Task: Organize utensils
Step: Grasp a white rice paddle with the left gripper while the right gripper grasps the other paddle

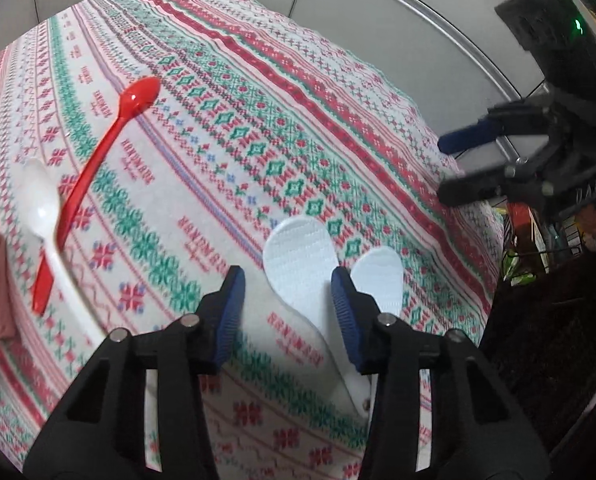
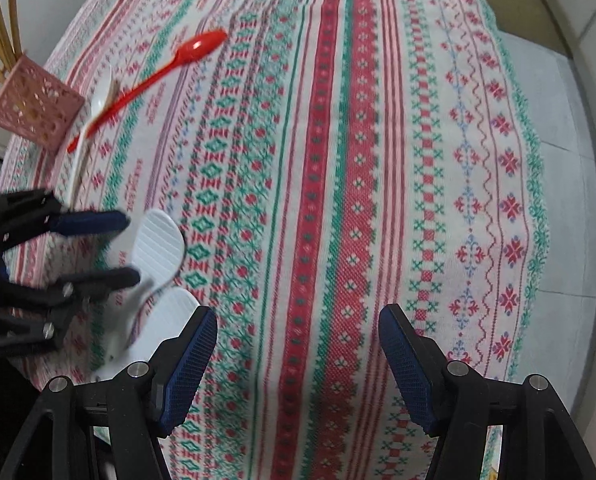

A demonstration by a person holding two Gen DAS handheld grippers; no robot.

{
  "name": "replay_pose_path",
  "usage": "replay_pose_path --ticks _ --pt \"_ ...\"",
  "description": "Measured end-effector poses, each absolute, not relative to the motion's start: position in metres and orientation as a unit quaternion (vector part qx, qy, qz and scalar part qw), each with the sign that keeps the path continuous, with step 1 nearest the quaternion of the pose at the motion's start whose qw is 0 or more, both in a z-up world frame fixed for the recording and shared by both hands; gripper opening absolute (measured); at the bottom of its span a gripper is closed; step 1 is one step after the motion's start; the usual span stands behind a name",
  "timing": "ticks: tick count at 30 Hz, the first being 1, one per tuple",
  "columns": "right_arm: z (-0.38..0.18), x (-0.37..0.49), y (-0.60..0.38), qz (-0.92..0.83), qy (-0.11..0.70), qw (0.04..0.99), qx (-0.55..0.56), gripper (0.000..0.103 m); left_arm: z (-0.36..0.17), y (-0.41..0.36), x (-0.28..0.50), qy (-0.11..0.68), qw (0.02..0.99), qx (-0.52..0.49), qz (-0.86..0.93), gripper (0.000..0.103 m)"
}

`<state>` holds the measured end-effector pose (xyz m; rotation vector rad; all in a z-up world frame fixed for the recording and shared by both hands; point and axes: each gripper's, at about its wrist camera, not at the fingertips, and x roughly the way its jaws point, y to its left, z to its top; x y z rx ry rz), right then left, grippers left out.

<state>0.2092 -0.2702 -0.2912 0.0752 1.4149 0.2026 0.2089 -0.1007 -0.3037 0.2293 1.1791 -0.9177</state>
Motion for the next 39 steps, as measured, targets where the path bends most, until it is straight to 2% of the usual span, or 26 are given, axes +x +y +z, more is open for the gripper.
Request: replay_pose_path --ticks 3,5,7,8,14,24,32,34,36,39 --pt "-0.297 0.209 -0.267 0.098 0.654 0.749 0.024 0.072 -0.304 -0.106 0.214 0.536 0.723 0.094 -0.426 0.046" --pt "-0.298 0.208 -0.265 0.102 0.655 0.748 0.019 0.072 -0.304 -0.109 0.217 0.536 0.721 0.092 -0.429 0.041" --pt "-0.297 0.208 -0.263 0.105 0.655 0.748 0.017 0.072 -0.305 -0.113 0.22 0.541 0.72 0.096 -0.425 0.02" --pt "-0.297 0.208 -0.263 0.105 0.655 0.748 0.018 0.072 -0.306 -0.114 0.22 0.543 0.719 0.098 -0.422 0.017" --pt "-0.3 0.211 -0.26 0.107 0.656 0.747 0.019 0.072 -0.298 -0.113 0.221 0.544 0.726 0.076 -0.414 0.007" --pt "-0.318 0.221 -0.226 0.155 0.665 0.73 0.013 0.071 -0.286 -0.091 0.21 0.545 0.736 0.1 -0.389 0.005" --pt "-0.333 0.23 -0.187 0.214 0.662 0.718 0.012 0.049 -0.284 -0.075 0.207 0.547 0.74 0.102 -0.378 0.005" --pt "-0.339 0.233 -0.178 0.226 0.667 0.71 0.017 0.031 -0.284 -0.071 0.207 0.548 0.74 0.099 -0.377 0.005" --pt "-0.34 0.234 -0.173 0.225 0.664 0.713 0.003 0.023 -0.283 -0.069 0.206 0.549 0.74 0.098 -0.376 0.004" --pt "-0.342 0.235 -0.173 0.226 0.663 0.713 0.012 0.018 -0.283 -0.069 0.206 0.55 0.741 0.096 -0.373 0.004"
